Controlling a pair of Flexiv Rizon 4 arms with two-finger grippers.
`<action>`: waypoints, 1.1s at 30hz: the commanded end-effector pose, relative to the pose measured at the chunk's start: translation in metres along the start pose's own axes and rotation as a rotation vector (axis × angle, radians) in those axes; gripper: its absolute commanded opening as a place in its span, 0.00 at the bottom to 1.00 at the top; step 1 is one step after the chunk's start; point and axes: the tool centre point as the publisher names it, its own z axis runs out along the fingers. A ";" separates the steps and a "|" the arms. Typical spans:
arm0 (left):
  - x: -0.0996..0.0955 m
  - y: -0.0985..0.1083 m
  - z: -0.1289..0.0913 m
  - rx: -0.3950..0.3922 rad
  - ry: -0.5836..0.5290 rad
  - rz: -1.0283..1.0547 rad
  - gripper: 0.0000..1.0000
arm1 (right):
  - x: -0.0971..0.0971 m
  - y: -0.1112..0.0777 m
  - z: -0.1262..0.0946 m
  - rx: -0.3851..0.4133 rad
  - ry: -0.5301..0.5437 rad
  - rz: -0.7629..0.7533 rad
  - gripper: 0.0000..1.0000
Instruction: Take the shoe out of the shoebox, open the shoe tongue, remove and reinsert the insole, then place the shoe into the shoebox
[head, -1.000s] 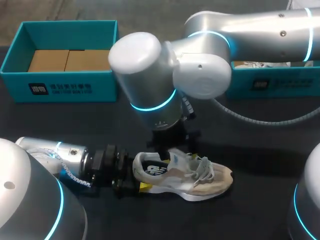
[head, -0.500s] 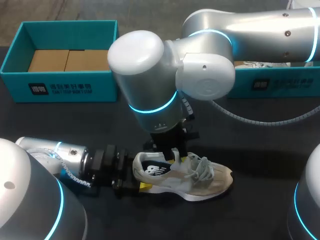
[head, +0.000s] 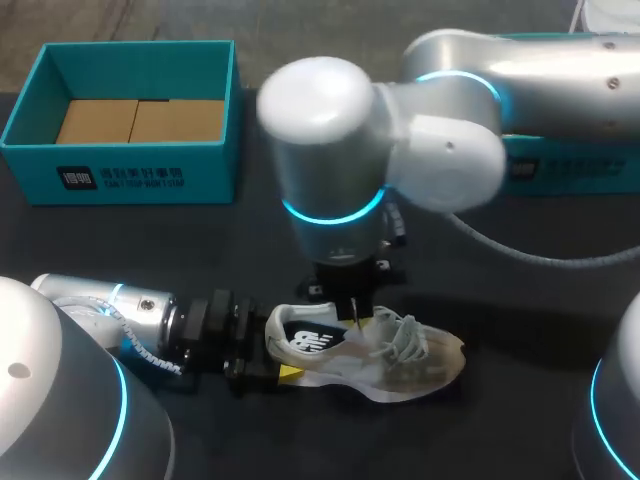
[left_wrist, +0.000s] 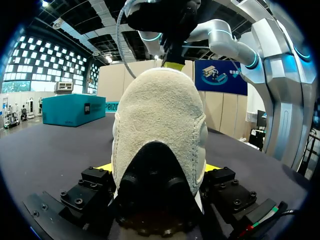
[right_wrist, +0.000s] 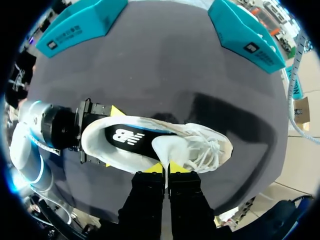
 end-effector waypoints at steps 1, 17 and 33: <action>0.000 0.003 -0.002 -0.002 0.001 -0.001 0.00 | -0.038 -0.008 -0.001 -0.028 0.203 0.604 0.00; 0.000 0.003 -0.002 -0.002 0.001 -0.001 0.00 | -0.070 -0.011 0.004 -0.027 0.403 0.592 0.00; 0.000 0.003 -0.002 -0.002 0.001 -0.001 0.00 | -0.087 -0.006 0.034 0.058 0.420 0.574 0.00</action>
